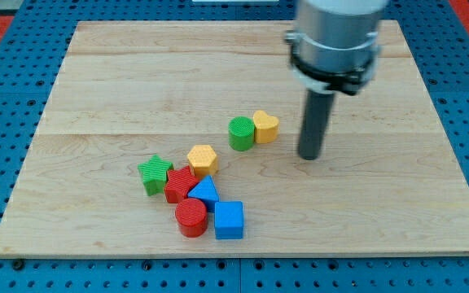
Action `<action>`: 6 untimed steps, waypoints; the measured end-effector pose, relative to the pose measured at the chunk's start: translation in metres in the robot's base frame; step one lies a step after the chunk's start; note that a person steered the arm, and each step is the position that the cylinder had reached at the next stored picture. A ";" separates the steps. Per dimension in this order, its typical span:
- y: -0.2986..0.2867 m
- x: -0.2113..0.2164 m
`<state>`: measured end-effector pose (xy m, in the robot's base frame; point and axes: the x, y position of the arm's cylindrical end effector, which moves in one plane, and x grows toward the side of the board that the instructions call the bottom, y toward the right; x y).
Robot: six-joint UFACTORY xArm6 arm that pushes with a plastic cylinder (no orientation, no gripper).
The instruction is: Slightly push the heart and green circle towards the left side of the board
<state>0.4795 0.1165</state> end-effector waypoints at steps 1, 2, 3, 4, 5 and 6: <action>-0.035 -0.050; -0.082 -0.070; -0.118 -0.098; -0.217 -0.089; -0.280 0.005; -0.250 0.125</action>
